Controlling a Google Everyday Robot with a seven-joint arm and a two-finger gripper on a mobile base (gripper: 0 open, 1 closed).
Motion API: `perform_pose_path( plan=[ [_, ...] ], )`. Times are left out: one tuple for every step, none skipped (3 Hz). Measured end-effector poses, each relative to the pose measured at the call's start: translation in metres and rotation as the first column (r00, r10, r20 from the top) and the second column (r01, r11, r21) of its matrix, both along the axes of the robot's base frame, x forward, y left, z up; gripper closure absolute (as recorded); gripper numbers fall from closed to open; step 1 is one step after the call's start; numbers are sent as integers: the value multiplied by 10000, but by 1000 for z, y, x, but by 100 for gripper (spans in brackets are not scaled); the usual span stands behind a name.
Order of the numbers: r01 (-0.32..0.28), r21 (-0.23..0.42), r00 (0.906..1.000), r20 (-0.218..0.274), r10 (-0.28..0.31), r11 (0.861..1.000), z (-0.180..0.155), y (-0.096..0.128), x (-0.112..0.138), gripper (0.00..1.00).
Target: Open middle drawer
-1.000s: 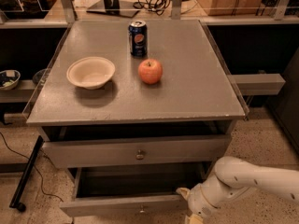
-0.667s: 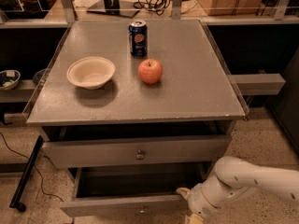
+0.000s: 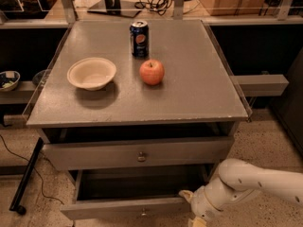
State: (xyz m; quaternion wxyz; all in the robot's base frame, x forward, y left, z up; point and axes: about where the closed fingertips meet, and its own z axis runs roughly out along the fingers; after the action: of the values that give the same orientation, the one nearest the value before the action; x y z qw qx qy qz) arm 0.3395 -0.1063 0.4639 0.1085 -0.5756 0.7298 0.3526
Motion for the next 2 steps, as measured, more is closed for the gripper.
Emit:
perform_pose_path(
  plan=[
    [1,1,10000,0,-1,10000,0,0,2,0],
    [65,69,10000,8,-65,10000,2,-2,-4,0]
  ],
)
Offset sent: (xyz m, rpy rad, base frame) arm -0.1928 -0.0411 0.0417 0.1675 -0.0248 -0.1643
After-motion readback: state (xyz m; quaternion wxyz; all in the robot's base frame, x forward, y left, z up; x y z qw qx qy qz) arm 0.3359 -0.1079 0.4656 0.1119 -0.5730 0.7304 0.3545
